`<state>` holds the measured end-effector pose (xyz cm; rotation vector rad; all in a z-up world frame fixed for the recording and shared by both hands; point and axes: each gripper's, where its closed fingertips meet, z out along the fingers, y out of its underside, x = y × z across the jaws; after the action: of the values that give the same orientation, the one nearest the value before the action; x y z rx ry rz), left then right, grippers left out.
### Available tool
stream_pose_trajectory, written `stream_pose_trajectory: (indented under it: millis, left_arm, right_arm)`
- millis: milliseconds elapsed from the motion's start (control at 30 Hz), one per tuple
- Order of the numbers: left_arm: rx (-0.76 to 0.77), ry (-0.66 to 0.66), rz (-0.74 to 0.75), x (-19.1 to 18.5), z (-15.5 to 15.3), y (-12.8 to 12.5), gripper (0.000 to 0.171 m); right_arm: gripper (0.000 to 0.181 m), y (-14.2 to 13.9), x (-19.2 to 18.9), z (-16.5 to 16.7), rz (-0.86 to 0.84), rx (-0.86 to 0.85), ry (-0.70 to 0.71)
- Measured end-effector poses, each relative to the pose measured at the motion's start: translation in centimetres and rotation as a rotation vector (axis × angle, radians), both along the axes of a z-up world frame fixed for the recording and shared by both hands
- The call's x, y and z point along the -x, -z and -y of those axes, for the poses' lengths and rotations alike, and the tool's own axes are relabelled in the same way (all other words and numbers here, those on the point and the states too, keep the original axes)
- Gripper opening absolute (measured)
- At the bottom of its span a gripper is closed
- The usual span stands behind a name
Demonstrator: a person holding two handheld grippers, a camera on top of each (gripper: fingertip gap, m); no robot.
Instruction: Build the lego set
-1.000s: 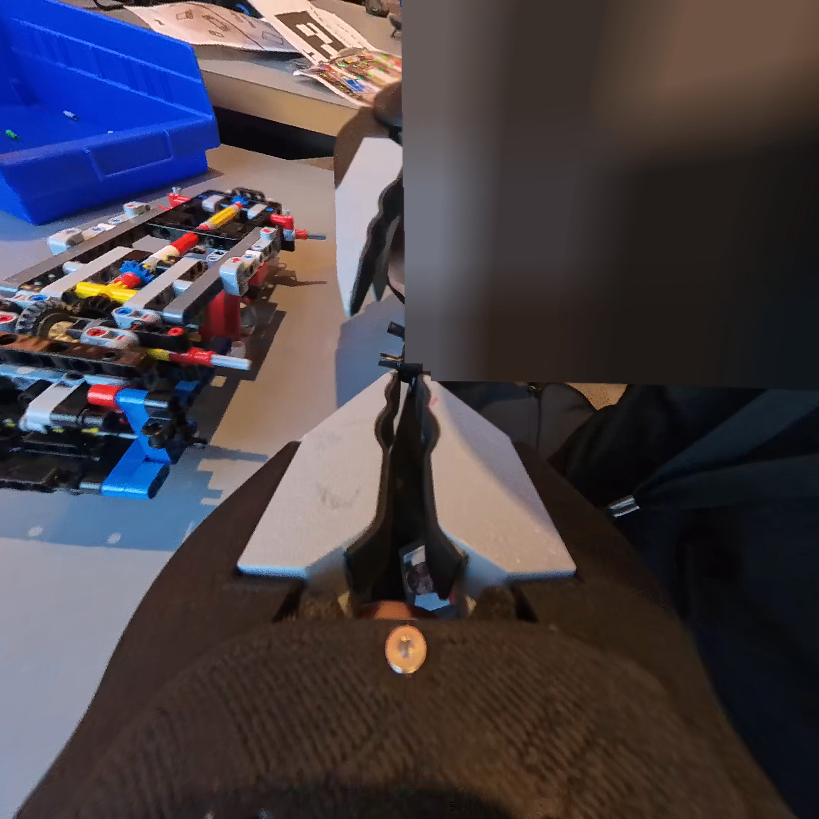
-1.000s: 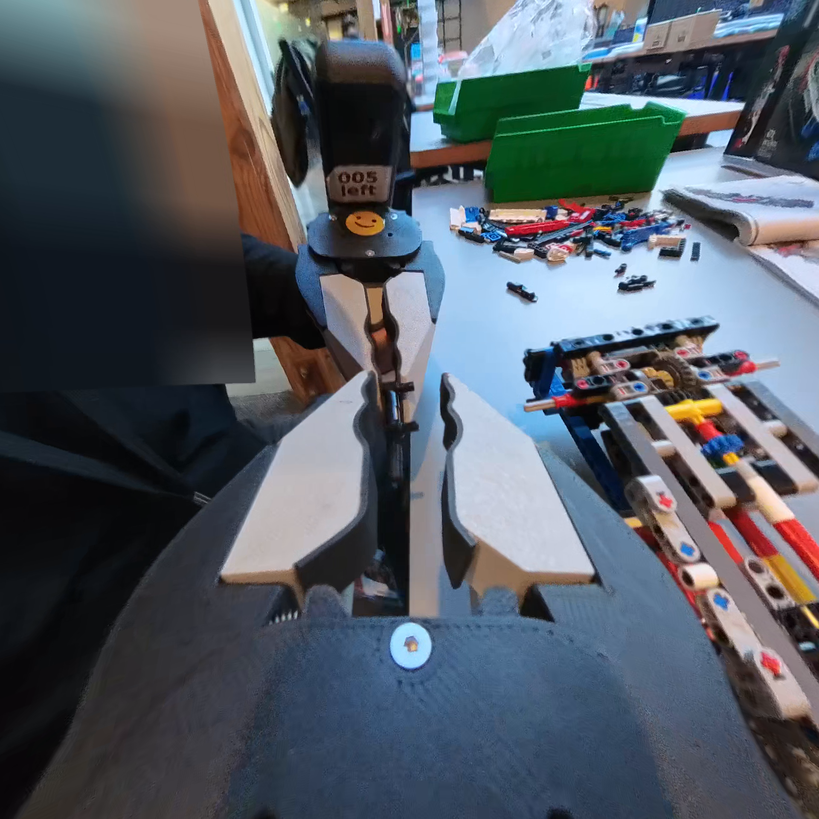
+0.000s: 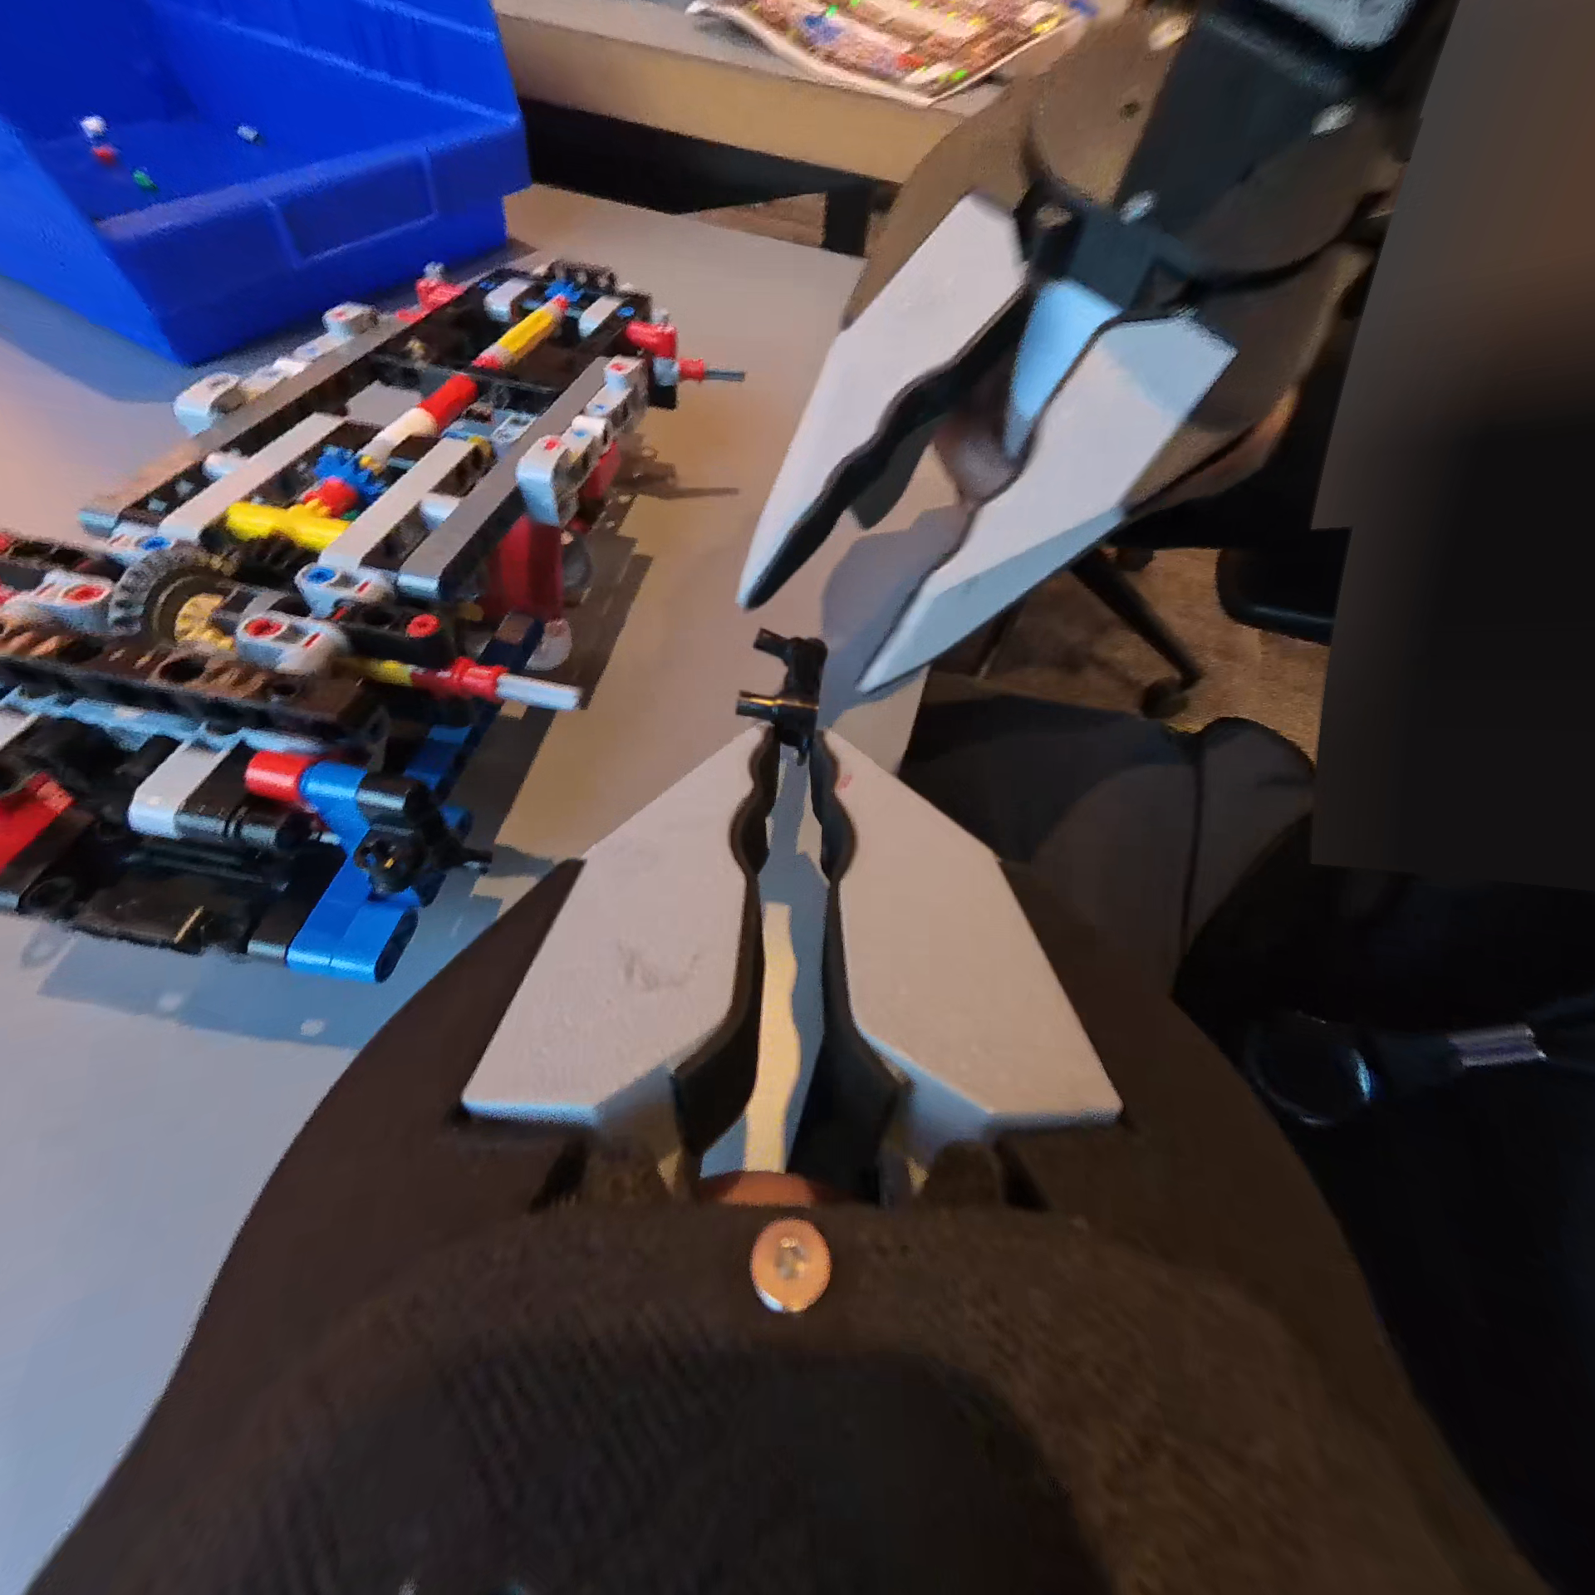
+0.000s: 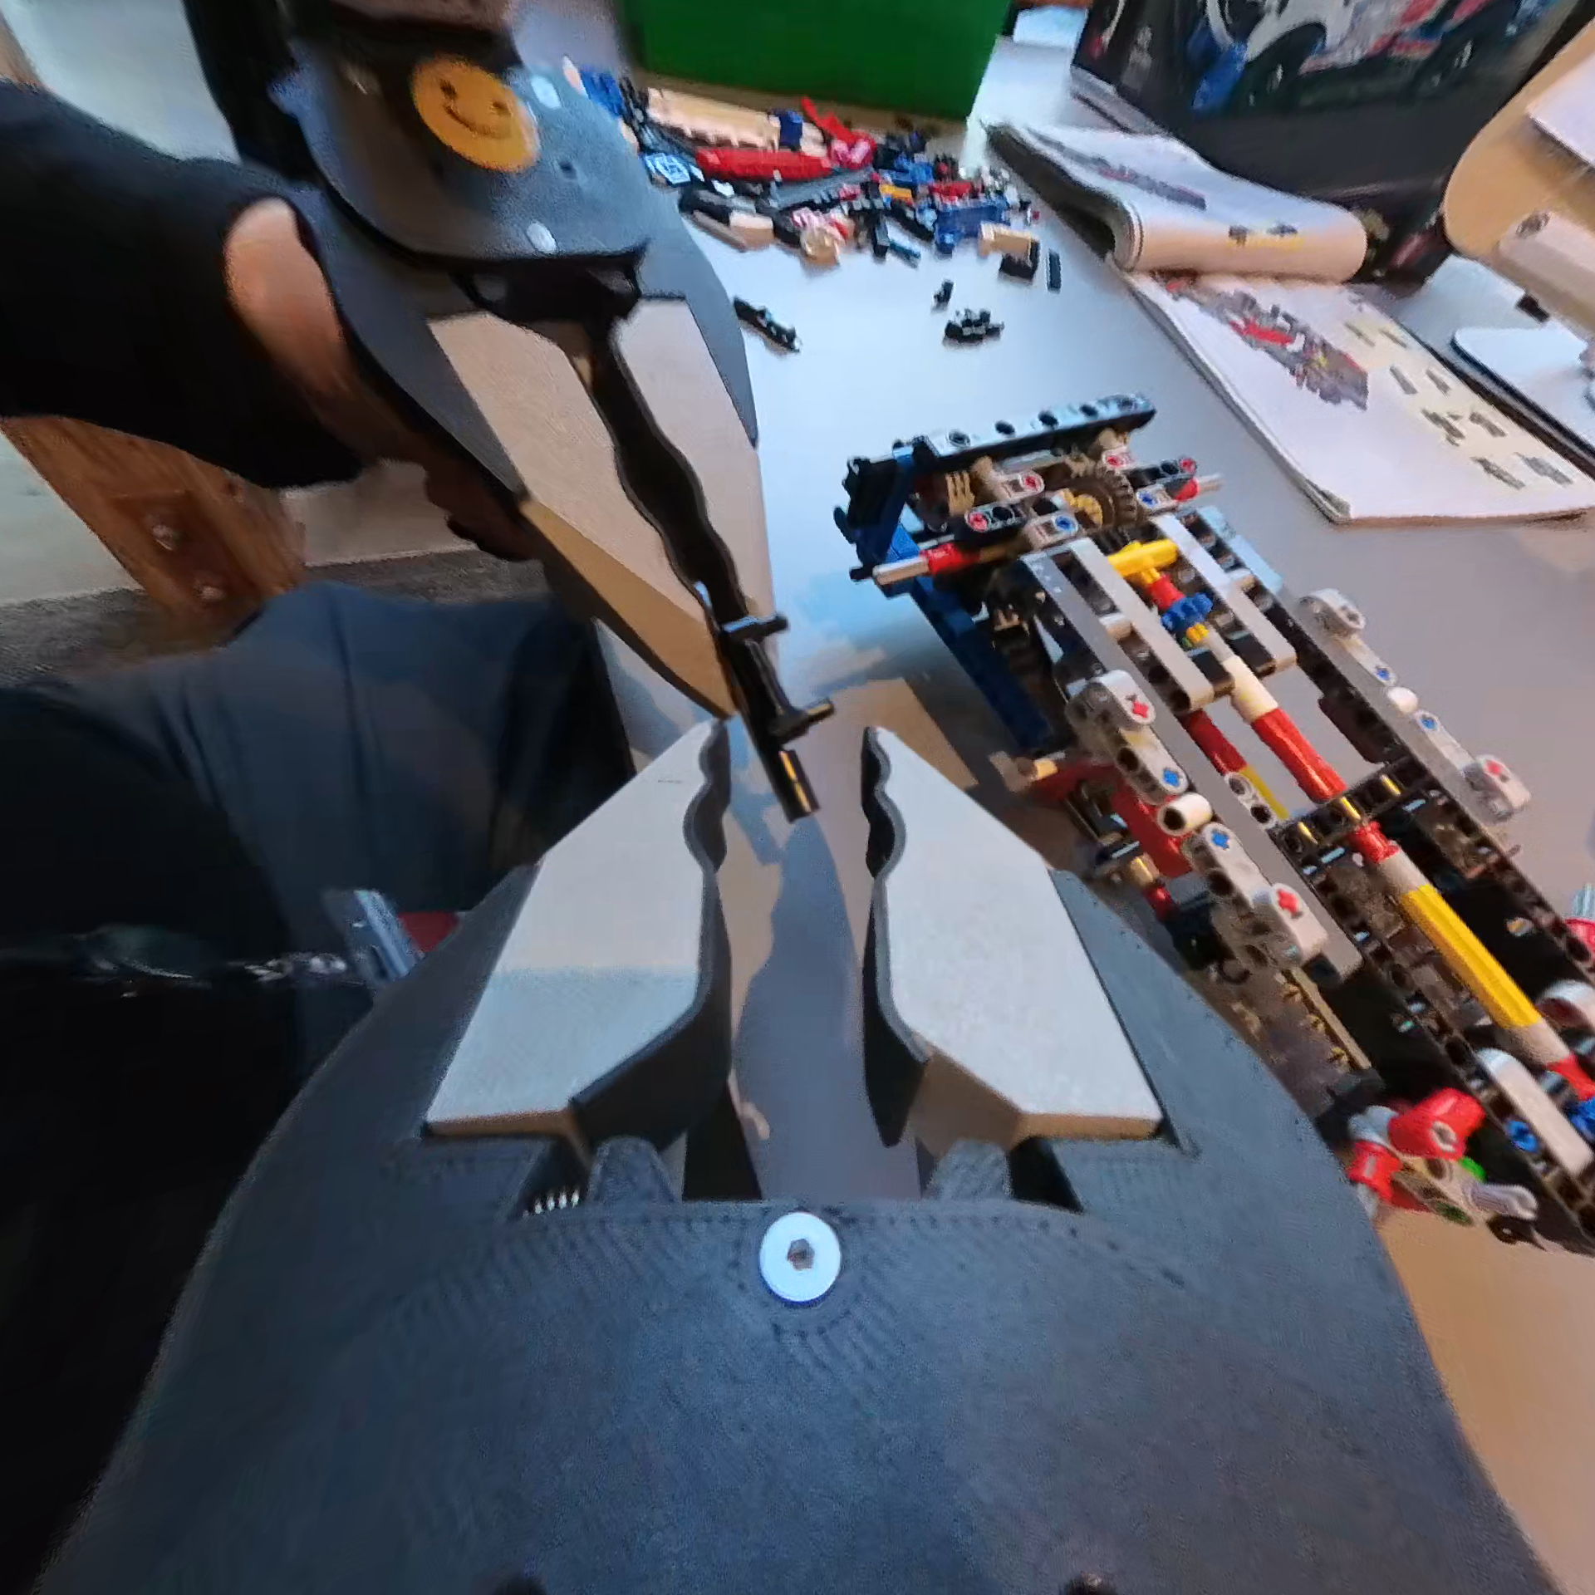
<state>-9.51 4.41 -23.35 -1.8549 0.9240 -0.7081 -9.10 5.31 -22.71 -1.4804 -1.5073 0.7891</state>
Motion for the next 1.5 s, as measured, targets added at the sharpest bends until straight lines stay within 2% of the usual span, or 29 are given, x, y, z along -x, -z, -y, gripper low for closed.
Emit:
stream_pose_trajectory:
  millis: [67, 133, 267, 367, 433, 533, 633, 733, 867, 1000, 1067, 1300, 1500]
  left_arm:
    - [-0.011, 0.028, 0.015, -0.3, 0.1, -0.5, 0.004]
    - [-0.017, 0.028, 0.005, -0.1, -0.2, -0.4, 0.004]
    - [-0.019, 0.003, 0.003, 0.1, -0.5, -0.4, 0.004]
    - [0.013, -0.036, -0.089, 0.8, -0.7, 0.8, 0.006]
    - [-0.001, -0.059, -0.143, 1.6, -0.6, 1.1, 0.021]
    - [-0.040, -0.100, -0.136, 3.5, -0.4, -0.2, 0.023]
    - [-0.098, -0.207, -0.168, 7.2, -1.7, -1.6, 0.024]
    - [-0.175, -0.255, -0.227, 9.6, -3.2, -2.4, 0.038]
    - [-0.184, -0.214, -0.215, 9.8, -4.5, -2.2, 0.056]
    - [-0.195, -0.145, -0.131, 8.8, -4.8, -2.5, 0.060]
    - [-0.184, -0.140, -0.127, 8.7, -5.1, -2.3, 0.072]
    - [-0.171, -0.092, -0.213, 8.3, -5.5, 0.2, 0.073]
    - [-0.175, -0.080, -0.296, 8.0, -6.2, 1.1, 0.079]
  right_arm:
    - [0.025, 0.6, 0.3, -0.2, 0.019, 0.008, -0.011]
    - [0.009, 1.0, 0.6, 0.3, 0.015, 0.085, -0.048]
    - [0.008, 0.8, 0.6, 0.2, 0.002, 0.129, -0.063]
    - [0.005, 1.4, 0.8, 0.3, 0.045, 0.136, -0.085]
    - [0.005, 1.5, 0.9, 0.1, 0.058, 0.136, -0.085]
    - [0.005, 1.8, 1.1, -0.4, 0.077, 0.111, -0.088]
    - [0.005, 2.2, 1.4, -1.3, 0.114, 0.047, -0.097]
    - [0.005, 2.9, 2.0, -2.1, 0.160, 0.006, -0.105]
    - [0.005, 2.9, 2.8, -2.3, 0.159, -0.019, -0.122]
    - [0.005, 2.7, 3.3, -2.5, 0.140, -0.010, -0.137]
    - [0.005, 2.5, 3.6, -2.7, 0.131, -0.012, -0.141]
    - [0.005, 3.2, 4.0, -3.1, 0.171, -0.015, -0.153]
    - [0.005, 3.3, 4.1, -3.9, 0.179, -0.030, -0.155]
